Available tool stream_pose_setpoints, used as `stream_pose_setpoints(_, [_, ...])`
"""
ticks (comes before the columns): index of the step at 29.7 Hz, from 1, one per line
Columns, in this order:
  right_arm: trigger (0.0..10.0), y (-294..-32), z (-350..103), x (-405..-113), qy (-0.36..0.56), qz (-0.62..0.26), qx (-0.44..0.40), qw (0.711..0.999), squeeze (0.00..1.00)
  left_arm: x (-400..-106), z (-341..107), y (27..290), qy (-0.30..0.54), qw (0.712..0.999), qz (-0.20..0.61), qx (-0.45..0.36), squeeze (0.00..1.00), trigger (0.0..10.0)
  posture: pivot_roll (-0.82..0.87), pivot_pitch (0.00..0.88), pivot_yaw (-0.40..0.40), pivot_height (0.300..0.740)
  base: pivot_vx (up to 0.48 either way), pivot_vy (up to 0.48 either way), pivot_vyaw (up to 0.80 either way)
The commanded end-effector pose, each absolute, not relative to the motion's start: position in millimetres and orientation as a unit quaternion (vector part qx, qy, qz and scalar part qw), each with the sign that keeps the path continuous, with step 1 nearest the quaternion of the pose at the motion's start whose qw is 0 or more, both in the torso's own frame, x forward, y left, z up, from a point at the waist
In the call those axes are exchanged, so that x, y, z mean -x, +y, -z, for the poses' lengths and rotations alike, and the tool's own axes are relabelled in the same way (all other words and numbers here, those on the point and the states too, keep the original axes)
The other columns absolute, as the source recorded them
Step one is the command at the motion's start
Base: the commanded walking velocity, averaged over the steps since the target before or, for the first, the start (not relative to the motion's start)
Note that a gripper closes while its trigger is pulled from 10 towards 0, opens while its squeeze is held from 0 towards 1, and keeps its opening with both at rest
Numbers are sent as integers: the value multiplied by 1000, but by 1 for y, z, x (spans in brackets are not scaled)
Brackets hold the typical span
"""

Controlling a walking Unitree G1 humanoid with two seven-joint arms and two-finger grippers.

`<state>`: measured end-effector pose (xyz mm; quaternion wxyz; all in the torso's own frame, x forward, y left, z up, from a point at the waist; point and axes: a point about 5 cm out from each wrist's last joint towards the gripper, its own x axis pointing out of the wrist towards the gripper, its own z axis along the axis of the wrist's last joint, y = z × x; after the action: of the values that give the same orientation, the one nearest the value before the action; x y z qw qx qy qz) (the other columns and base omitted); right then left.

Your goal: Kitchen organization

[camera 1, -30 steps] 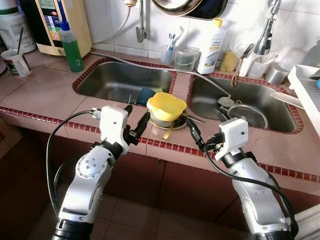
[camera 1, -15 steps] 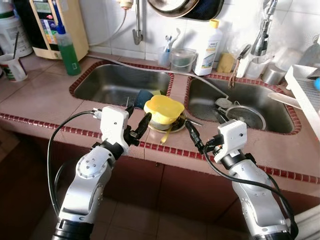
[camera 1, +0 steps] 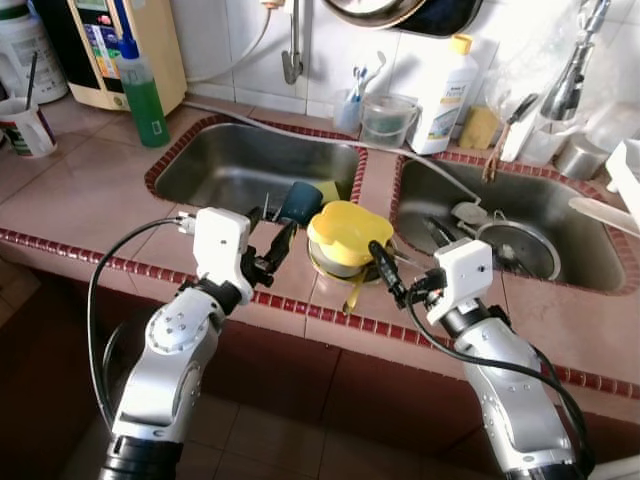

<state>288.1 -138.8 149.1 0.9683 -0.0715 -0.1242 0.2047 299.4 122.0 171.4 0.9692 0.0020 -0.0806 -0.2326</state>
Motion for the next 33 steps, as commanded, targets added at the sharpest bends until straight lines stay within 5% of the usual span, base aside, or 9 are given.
stream_pose_setpoints(1, [10000,-137,-151,-286,-130,-213,74,966,0,-299,-173,121,-82,968,239,-5,0,10000,-179,39,-33,732,0,0,0])
stream_pose_setpoints(13, [10000,-137,-152,-287,-131,-214,73,965,0,-300,-174,122,-83,967,240,-4,0,10000,-177,43,-32,732,0,0,0])
stream_pose_setpoints(33, [10000,-135,-151,-286,-129,-222,73,964,0,-299,-176,121,-89,966,244,2,0,10000,-175,42,-34,732,235,0,0])
